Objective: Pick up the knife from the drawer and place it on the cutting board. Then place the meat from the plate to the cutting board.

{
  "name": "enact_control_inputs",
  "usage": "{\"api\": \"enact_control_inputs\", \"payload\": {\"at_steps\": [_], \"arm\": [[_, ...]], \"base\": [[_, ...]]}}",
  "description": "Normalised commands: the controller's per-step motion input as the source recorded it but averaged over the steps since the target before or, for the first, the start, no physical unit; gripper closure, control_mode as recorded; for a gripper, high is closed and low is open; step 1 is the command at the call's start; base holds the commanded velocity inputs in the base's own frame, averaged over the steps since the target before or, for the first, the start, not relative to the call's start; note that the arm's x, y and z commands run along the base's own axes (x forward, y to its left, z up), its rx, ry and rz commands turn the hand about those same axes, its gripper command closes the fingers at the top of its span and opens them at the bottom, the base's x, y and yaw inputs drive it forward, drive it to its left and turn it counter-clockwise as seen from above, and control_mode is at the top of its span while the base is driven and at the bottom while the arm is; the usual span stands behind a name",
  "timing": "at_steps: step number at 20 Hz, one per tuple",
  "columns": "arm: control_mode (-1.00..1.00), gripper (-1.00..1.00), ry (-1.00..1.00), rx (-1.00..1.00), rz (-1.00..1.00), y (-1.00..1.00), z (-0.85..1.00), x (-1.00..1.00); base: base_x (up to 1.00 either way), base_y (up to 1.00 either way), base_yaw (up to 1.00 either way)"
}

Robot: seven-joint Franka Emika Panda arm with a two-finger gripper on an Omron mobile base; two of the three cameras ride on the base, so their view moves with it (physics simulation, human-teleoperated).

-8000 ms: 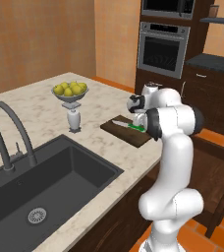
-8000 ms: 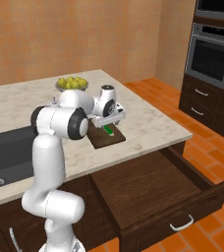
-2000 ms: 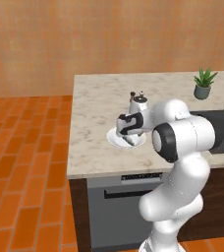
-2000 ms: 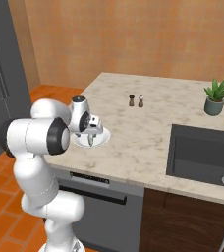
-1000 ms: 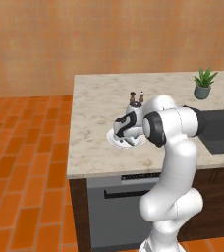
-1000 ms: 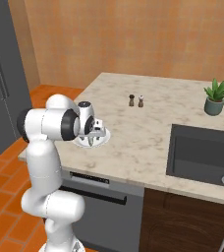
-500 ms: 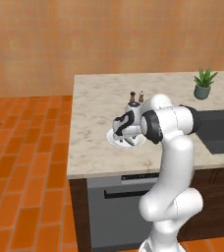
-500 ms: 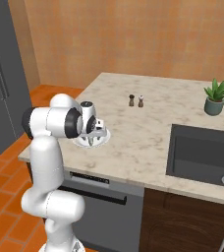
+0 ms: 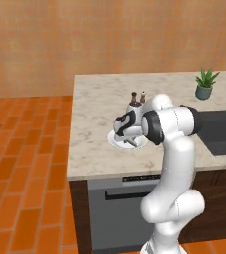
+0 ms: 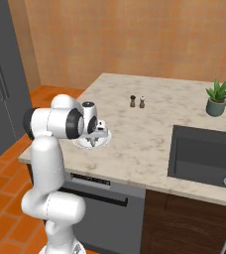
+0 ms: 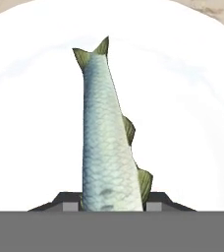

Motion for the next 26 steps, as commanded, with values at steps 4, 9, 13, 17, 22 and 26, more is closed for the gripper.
{"api": "enact_control_inputs", "payload": {"at_steps": [4, 9, 13, 17, 22, 26], "arm": [[-1.0, 1.0, 0.0, 0.0, 0.03, -0.02, 0.53, -0.34], [-1.0, 1.0, 0.0, 0.0, 0.0, -0.16, 0.84, -0.88], [-1.0, 1.0, 0.0, 0.0, 0.0, -0.16, 0.62, -1.0], [-1.0, 1.0, 0.0, 0.0, -0.02, -0.03, 0.64, -0.99], [1.0, 1.0, 0.0, 0.0, -0.02, 0.0, 0.35, -0.56], [1.0, 1.0, 0.0, 0.0, 0.0, 0.0, 0.0, 0.0]], "base": [[0.0, 0.0, 0.0], [0.0, 0.0, 0.0], [0.0, 0.0, 0.0], [0.0, 0.0, 0.0], [-0.4, -0.01, -0.01], [-1.0, -0.46, -0.11]]}}
